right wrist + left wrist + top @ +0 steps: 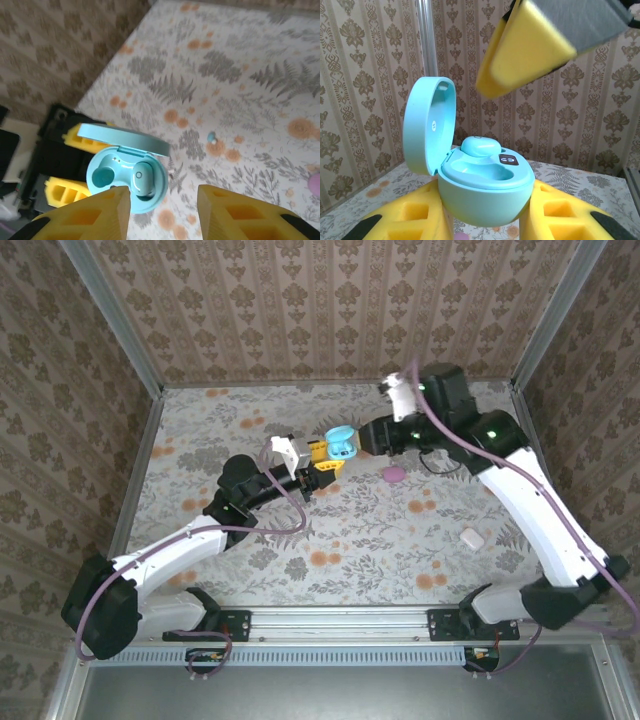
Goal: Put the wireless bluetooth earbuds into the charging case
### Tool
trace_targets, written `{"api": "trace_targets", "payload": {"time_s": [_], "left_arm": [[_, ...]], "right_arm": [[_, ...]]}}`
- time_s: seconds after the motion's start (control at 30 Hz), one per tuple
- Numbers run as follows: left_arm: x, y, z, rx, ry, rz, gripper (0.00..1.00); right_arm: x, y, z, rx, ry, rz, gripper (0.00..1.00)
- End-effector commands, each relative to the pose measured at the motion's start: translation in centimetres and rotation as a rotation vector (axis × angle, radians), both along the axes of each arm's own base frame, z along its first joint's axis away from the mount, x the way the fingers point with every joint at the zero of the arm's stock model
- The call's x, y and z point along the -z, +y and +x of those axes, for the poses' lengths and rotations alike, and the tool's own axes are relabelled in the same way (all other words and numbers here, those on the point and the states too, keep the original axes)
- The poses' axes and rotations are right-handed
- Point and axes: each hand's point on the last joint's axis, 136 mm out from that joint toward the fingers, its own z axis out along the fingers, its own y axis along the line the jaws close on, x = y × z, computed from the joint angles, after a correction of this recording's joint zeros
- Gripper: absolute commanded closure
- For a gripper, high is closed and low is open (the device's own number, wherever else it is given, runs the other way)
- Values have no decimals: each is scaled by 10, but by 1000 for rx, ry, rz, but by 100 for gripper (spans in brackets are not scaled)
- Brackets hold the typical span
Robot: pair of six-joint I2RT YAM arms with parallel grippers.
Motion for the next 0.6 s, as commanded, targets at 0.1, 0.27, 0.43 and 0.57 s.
{"api": "trace_targets", "payload": {"time_s": [0.1,0.27,0.43,0.57], "left_arm": [[-21,11,2,-51,-50,-47,69],[-22,25,3,-117,-50,-52,69],[-26,39,-4,-160,-52,-54,69],[-32,51,-10,-187,-67,-53,69]], "right_arm": [[9,-41,38,253,51,171,59],[93,-24,70,232,288,136,61],[177,16,95,185,466,90,61],[235,54,104,133,573,-1,61]]}}
